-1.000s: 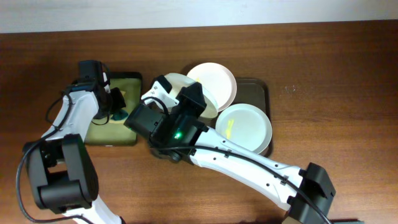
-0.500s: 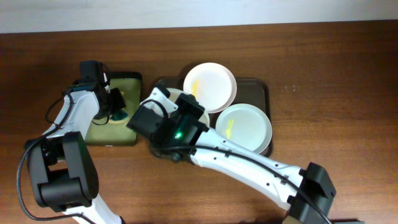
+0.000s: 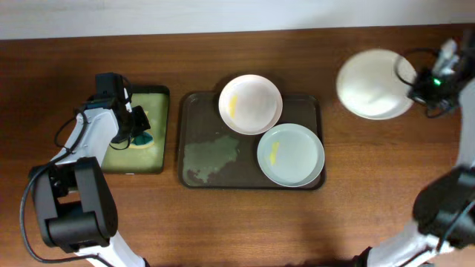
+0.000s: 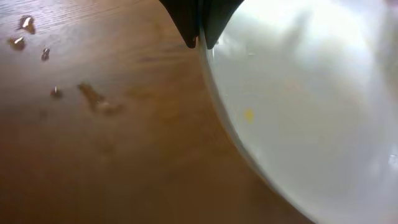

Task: Clean dirty plates on tray and stack at the side
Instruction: 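Carry the scrubbed plate with the right gripper to the table's right side, then return the right gripper to the tray and grasp the pink plate rim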

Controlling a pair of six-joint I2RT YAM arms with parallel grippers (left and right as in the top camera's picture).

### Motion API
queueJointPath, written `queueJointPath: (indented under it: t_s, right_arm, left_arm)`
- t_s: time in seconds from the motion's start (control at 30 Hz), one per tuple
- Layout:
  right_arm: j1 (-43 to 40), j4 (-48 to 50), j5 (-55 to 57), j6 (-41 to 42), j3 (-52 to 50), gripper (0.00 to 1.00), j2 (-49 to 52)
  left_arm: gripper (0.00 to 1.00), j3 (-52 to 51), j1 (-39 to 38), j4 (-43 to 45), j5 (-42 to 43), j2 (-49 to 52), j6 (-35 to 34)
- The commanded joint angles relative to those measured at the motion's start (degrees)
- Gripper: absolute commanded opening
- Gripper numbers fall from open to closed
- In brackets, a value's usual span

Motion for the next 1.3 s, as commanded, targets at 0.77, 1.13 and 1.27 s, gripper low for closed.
queueJointPath:
  t_s: [0.77,1.13,1.27]
  right_arm:
    - [33.79,15.10,0.81,-0.74,-0.72,0.63,8.04]
    - [42.58,22.38,3.56,3.15,-0.72,0.32,19.19]
    - [44.65,20.33,2.47,3.34,-0.72,0.07,19.39]
  left_arm:
    - [0.00,0.00,0.37,0.09,-0.35,0.76,0.87]
    - [0.00,0.00,0.37,-0.11,-0.33,0.76,0.87]
    - [0.00,0.00,0.37,-0.04,-0.31,0.76,0.87]
